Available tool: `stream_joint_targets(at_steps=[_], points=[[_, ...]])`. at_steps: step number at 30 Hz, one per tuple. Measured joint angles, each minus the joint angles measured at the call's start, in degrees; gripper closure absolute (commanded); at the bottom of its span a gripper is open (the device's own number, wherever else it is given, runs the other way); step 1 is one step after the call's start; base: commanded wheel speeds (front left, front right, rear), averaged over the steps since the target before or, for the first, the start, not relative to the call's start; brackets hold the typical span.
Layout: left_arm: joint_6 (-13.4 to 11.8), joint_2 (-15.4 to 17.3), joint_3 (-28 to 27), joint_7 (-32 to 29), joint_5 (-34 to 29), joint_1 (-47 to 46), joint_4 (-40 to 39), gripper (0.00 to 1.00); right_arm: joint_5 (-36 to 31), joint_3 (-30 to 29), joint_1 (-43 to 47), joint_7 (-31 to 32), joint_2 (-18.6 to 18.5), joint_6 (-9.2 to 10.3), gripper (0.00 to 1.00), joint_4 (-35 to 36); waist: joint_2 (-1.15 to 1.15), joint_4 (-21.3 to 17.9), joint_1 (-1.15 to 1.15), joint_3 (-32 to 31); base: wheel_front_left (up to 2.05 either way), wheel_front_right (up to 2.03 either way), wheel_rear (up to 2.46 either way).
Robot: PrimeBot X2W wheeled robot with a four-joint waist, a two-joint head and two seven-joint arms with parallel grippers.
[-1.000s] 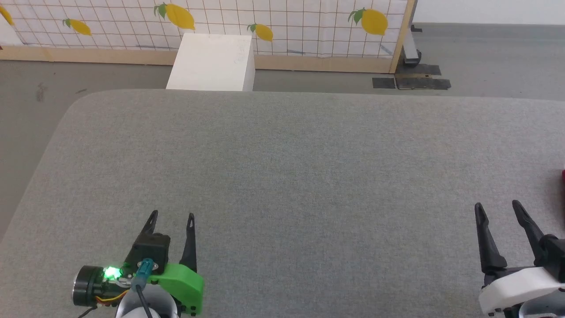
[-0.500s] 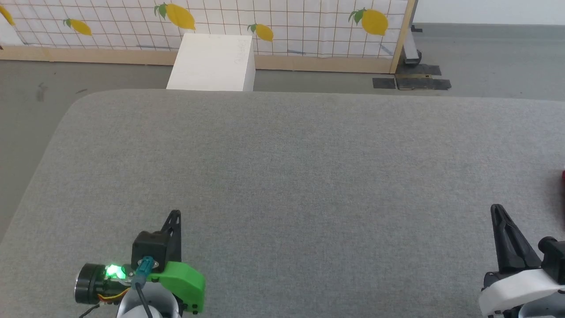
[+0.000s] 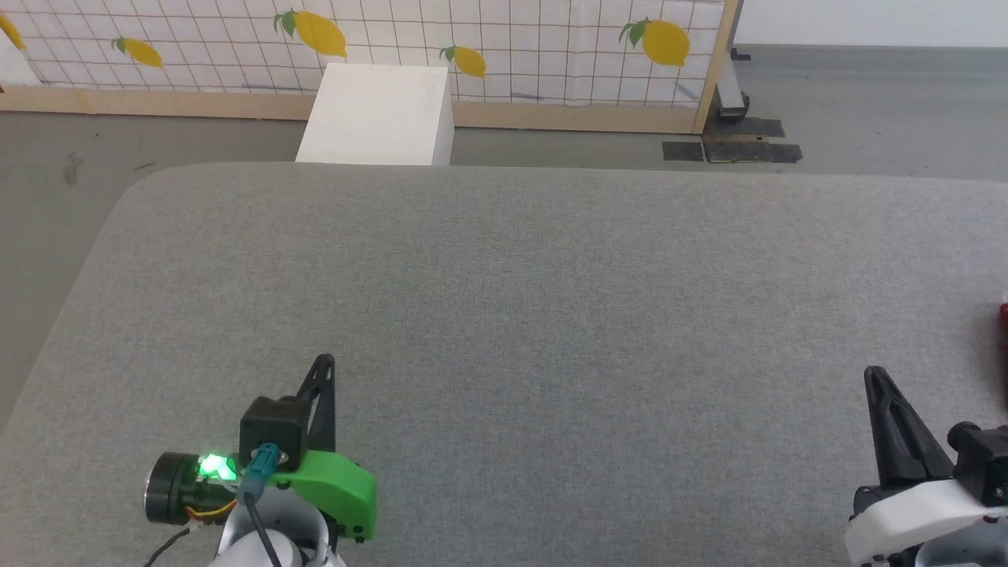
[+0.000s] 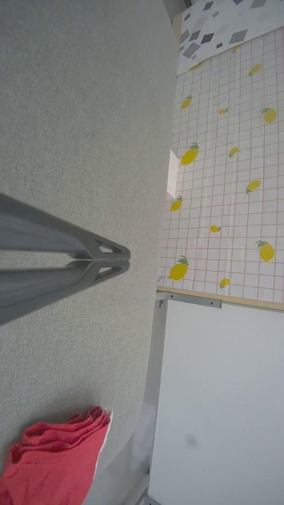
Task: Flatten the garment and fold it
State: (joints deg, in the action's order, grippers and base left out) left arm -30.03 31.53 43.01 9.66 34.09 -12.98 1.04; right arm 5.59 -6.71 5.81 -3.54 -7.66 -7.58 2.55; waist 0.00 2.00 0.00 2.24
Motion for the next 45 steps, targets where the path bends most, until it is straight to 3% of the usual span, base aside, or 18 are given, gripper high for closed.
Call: stream_joint_targets(at_steps=[45], points=[[13.37, -12.56, -19.09, -4.14, -14.96, 5.31, -0.31, 1.00, -2.14, 2.94, -2.11, 1.55, 2.03, 0.01, 1.00, -1.08, 0.00, -0.90, 0.00, -1.01, 0.00, 0.00, 0.00]])
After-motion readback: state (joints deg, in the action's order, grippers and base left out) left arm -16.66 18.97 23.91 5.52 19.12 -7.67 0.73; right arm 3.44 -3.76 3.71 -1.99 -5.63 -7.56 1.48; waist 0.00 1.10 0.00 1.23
